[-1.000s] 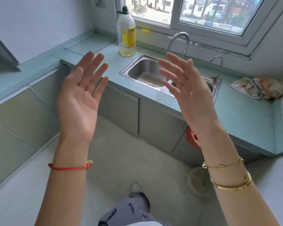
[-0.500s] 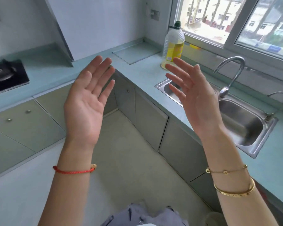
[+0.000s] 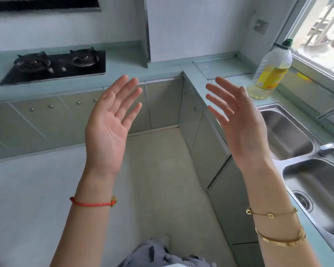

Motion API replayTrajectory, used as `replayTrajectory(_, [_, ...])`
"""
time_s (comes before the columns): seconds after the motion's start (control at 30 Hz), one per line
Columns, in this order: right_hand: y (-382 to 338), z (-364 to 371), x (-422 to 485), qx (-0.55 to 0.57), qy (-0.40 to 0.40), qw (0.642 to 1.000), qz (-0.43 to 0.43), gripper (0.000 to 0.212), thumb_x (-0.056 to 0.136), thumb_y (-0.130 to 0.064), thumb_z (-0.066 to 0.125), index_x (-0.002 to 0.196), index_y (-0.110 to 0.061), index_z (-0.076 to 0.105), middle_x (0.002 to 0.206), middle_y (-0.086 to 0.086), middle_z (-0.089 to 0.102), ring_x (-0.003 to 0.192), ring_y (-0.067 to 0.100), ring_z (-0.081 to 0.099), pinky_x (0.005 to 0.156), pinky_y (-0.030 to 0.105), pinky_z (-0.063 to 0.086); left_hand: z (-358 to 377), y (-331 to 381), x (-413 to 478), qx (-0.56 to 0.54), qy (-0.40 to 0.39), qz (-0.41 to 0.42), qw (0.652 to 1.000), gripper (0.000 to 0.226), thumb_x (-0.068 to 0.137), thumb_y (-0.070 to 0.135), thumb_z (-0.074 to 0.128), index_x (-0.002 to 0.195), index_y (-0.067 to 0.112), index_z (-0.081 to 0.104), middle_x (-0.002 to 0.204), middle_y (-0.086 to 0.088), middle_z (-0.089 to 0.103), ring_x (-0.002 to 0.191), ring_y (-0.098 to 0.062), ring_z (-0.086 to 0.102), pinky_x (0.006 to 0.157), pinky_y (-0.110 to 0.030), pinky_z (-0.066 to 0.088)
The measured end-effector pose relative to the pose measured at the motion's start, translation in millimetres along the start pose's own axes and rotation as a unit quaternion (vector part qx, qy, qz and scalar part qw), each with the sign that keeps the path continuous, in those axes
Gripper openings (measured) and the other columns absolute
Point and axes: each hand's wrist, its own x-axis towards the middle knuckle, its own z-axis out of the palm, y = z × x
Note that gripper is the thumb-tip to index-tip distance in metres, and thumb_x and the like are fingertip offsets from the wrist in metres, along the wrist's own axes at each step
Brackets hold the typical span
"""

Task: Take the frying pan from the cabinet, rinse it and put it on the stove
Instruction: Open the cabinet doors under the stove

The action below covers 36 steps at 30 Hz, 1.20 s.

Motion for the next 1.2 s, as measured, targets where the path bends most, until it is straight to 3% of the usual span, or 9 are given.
replayTrajectory(0.2, [11.5,-12.3,-25.6,0.004,-0.046,0.998,0.035,0.042,0.107,-0.034,0.032,0.133,-0.015,0.059,0.130,0.003,0.068,0.124,0.019,0.061,0.109,0.038,0.045,0.5,-12.7,-45.3,0.010,0.067,-0.001,0.998,0.046,0.102,0.023,0.033,0.142,0.006,0.048,0.140,-0.008,0.060,0.132,-0.022,0.056,0.115,-0.045,0.038])
replayTrajectory(0.53, [44.7,-28.0,-79.8,-0.011,-0.088,0.991,0.105,0.041,0.103,-0.036,0.038,0.131,-0.017,0.062,0.128,0.005,0.069,0.124,0.026,0.061,0.110,0.043,0.044,-13.2,-37.6,-112.4,0.014,0.144,-0.030,0.989,0.045,0.103,0.023,0.033,0.142,0.006,0.049,0.139,-0.010,0.061,0.129,-0.025,0.058,0.114,-0.044,0.039])
replayTrajectory(1.2, [91.6,-26.3,-106.3,-0.018,-0.105,0.980,0.166,0.035,0.108,-0.025,0.037,0.130,-0.015,0.062,0.122,0.007,0.071,0.117,0.023,0.064,0.099,0.033,0.048,-53.9,-67.4,-149.4,0.052,0.209,-0.085,0.973,0.044,0.102,0.024,0.036,0.139,0.008,0.053,0.134,-0.008,0.065,0.125,-0.024,0.061,0.110,-0.043,0.042])
